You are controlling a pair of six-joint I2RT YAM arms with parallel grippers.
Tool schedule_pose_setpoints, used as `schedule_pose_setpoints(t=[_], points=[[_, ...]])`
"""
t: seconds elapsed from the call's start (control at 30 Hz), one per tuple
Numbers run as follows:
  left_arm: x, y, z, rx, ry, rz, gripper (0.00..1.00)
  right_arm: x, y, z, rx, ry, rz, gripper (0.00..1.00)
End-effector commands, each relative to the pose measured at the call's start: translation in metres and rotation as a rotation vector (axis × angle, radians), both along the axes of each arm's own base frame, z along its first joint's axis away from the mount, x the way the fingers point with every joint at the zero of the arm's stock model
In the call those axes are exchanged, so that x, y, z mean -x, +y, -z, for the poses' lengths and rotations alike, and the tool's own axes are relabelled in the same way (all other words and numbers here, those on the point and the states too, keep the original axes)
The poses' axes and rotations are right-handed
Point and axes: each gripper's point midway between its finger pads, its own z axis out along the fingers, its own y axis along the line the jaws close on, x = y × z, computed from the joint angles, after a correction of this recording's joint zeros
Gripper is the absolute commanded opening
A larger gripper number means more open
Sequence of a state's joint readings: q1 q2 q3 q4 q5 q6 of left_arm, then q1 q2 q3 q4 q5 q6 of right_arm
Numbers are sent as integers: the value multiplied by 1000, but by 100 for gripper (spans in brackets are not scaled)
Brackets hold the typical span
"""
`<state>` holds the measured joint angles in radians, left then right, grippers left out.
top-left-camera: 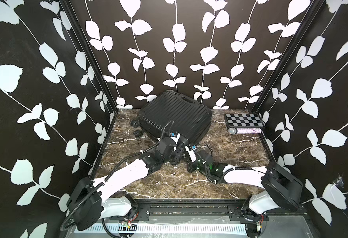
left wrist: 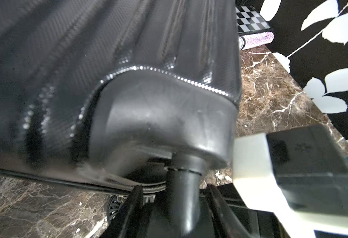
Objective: Close the suitcase zippers
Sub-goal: Zip the zipper on the suitcase.
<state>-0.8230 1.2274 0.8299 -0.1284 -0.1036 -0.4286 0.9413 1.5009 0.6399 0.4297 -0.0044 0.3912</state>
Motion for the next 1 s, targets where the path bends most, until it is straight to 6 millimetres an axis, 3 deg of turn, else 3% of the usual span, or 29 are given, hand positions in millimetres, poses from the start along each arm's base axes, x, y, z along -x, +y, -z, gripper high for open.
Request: schedule_pose_setpoints(t=[0.0, 0.97], points=[[-29, 10, -40, 169, -95, -209, 0, 12, 21, -26, -115, -33, -62, 0], [-41, -19, -51, 320, -96, -248, 0, 6, 30, -46, -335, 9, 4, 0]])
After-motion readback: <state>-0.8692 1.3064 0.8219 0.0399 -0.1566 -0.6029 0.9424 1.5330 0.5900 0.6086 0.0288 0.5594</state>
